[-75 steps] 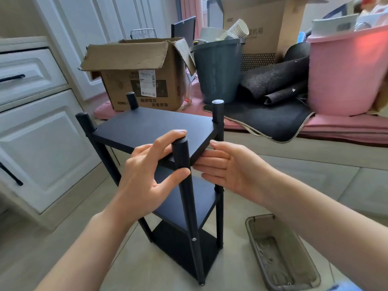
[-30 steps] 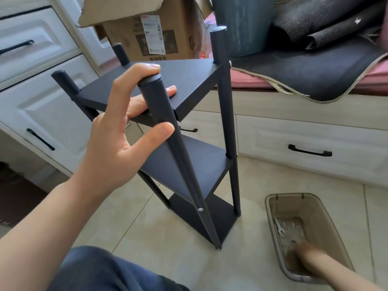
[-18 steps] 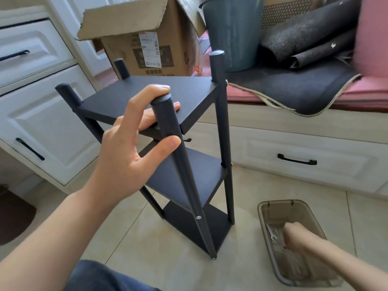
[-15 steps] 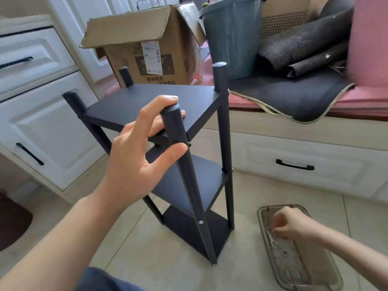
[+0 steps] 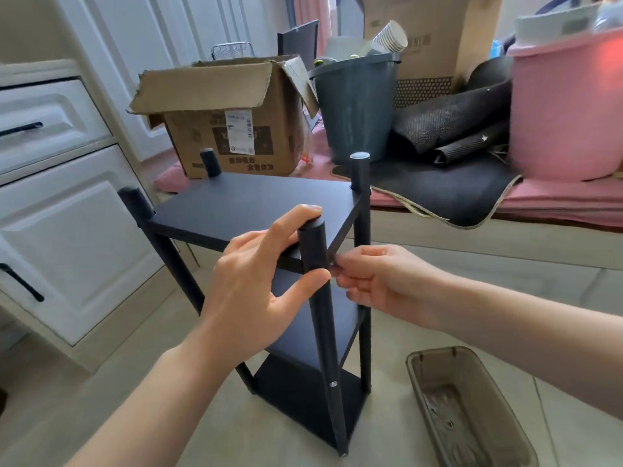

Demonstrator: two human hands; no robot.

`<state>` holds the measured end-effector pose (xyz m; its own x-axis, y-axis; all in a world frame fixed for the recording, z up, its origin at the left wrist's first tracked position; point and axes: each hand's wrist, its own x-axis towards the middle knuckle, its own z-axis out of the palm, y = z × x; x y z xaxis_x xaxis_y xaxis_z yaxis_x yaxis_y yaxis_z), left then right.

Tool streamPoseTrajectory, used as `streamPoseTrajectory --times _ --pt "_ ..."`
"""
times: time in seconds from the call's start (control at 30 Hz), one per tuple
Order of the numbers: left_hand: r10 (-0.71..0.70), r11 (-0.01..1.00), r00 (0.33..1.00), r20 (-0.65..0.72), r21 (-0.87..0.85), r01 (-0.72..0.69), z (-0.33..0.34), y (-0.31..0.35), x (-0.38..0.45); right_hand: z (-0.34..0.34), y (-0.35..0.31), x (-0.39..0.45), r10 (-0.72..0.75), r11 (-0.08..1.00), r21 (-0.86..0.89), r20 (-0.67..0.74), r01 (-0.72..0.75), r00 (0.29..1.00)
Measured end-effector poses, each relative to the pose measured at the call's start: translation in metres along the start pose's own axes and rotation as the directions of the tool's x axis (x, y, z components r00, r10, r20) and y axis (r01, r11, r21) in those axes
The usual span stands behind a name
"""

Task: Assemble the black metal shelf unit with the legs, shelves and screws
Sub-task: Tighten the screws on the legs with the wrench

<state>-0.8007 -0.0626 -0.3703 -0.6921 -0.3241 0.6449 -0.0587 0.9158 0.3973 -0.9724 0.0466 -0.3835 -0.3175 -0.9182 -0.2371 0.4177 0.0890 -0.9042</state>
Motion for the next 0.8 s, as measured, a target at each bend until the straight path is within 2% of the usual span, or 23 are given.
streamPoseTrajectory --times 0.3,0.57,0.8 --pt "0.005 0.994 0.996 0.084 -0.110 0.004 -0.031 -0.019 -0.009 0.040 0.042 0.013 -0.142 0.968 0.222 0.093 0.119 0.986" --pt "0.039 0.989 0.986 0.164 -0.149 -0.014 -0.048 -0.026 -0.013 0.069 0.067 0.031 -0.209 0.944 0.283 0.116 0.169 0.971" --pt "0.082 0.987 0.980 0.184 -0.150 -0.054 -0.046 -0.024 -0.006 0.066 0.064 0.057 -0.300 0.897 0.398 0.224 0.194 0.927"
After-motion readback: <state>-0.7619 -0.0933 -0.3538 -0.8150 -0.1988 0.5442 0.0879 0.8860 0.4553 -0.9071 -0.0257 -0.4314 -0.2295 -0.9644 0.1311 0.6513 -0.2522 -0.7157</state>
